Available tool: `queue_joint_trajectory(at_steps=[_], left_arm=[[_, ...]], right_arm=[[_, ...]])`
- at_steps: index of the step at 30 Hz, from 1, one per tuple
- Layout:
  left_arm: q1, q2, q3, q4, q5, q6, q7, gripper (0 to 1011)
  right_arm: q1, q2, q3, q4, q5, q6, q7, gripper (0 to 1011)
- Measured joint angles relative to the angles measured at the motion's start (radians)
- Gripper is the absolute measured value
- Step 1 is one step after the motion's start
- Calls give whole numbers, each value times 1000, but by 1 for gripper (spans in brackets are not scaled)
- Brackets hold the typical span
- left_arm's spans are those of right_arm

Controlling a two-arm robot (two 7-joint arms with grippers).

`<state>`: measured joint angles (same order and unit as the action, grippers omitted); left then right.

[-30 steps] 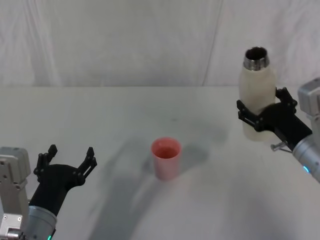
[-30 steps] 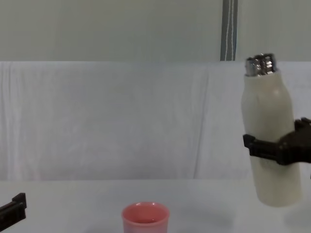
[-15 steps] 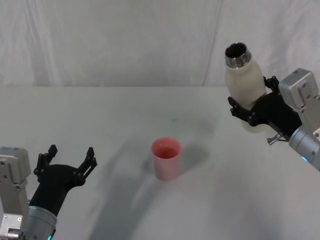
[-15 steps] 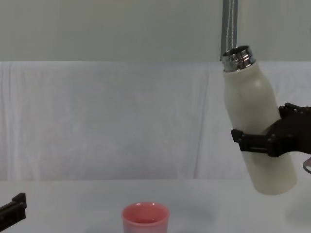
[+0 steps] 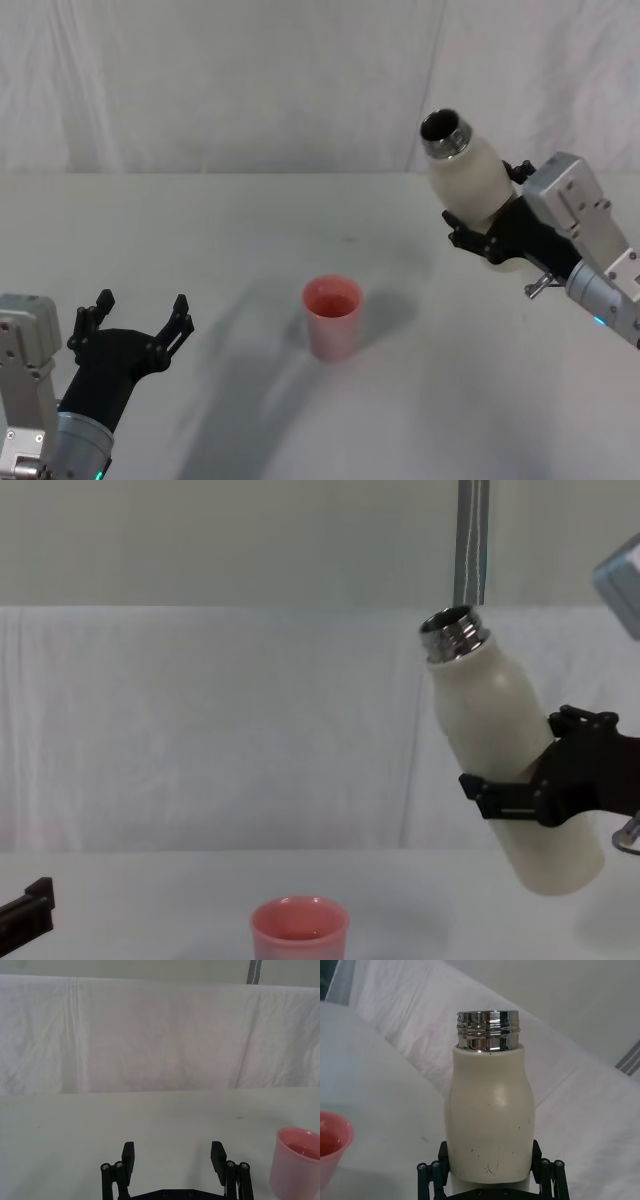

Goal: Grasp the thermos with one hand and pour water into the cup lid.

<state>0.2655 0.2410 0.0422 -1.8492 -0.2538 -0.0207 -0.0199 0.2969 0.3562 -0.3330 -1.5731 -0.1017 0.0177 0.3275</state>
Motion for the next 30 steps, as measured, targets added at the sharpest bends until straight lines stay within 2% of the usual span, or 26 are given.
queue_joint_trajectory(at_steps=[5, 7, 16, 17, 30], left_arm=[[0, 0, 0, 0, 0, 0, 0, 1001], [0, 0, 0, 0, 0, 0, 0, 1001], [0, 0, 0, 0, 0, 0, 0, 1001], [0, 0, 0, 0, 0, 0, 0, 1001], [0, 0, 0, 0, 0, 0, 0, 1001]], right_arm=[[14, 13, -24, 8, -39, 0, 7, 951], [25, 24, -46, 10, -78, 2, 8, 951], [44, 34, -79, 20, -148, -3, 7, 951], [51, 37, -90, 25, -175, -8, 6, 951], [87, 28, -137, 69, -278, -30, -13, 951]])
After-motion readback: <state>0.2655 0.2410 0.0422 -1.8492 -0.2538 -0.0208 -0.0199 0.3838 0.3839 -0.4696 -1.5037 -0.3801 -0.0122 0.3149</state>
